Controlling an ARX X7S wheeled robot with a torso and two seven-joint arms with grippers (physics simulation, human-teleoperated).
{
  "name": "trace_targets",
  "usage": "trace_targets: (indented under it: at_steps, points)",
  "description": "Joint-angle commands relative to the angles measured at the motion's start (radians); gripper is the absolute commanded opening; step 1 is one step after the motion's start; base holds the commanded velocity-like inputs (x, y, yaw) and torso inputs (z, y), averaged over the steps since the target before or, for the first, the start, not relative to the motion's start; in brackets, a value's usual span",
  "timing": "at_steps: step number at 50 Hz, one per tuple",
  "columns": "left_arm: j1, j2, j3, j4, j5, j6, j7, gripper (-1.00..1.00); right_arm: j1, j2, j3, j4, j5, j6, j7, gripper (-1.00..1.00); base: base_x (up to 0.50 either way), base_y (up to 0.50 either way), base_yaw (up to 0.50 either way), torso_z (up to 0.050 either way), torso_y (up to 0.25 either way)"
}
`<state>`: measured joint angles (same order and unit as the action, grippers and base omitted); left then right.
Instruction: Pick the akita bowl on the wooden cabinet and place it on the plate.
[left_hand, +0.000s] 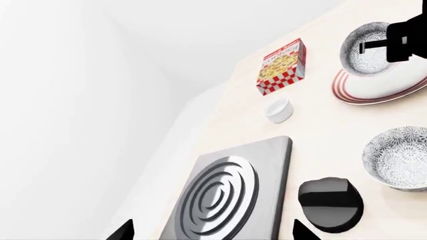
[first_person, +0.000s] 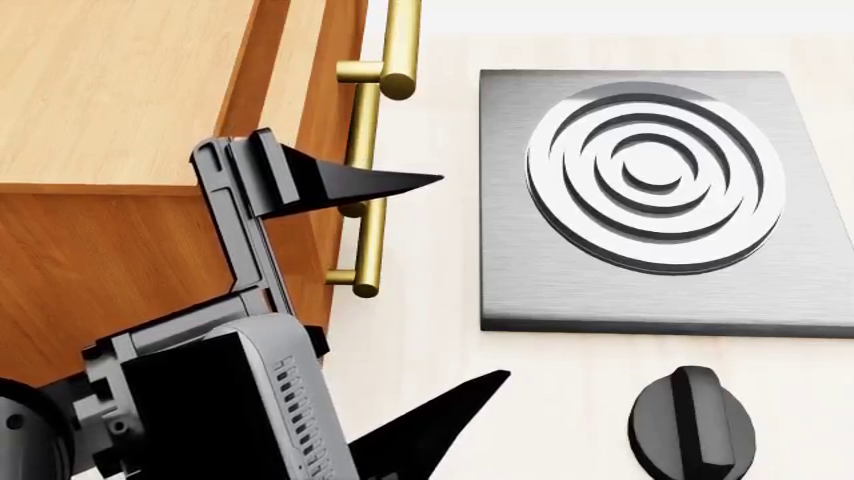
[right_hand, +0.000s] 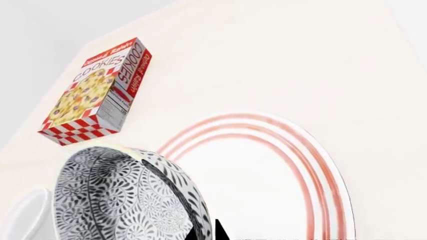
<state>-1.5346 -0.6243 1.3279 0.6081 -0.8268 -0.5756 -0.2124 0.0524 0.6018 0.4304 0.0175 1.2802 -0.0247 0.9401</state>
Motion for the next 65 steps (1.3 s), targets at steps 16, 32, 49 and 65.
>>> trace_targets:
  at_steps: [16,32,49,65]
  points:
    - [0.013,0.002,0.003,-0.006,0.008,0.006,0.001,1.00,0.012,-0.006,0.007,0.049,-0.015,0.000,-0.019,-1.00,0.00,0.00,0.00,0.000,0.001]
    - [0.017,0.008,0.007,-0.013,0.015,0.009,0.007,1.00,0.026,-0.015,-0.001,0.092,-0.014,0.004,-0.033,-1.00,0.00,0.00,0.00,0.001,0.000]
    - [0.029,0.006,0.010,-0.017,0.022,0.015,0.008,1.00,0.039,-0.017,-0.007,0.114,-0.012,0.011,-0.048,-1.00,0.00,0.00,0.00,0.000,0.001]
    - [0.039,0.003,0.013,-0.022,0.030,0.022,0.011,1.00,0.050,-0.018,-0.022,0.127,-0.010,0.026,-0.059,-1.00,0.00,0.00,0.00,0.000,0.000]
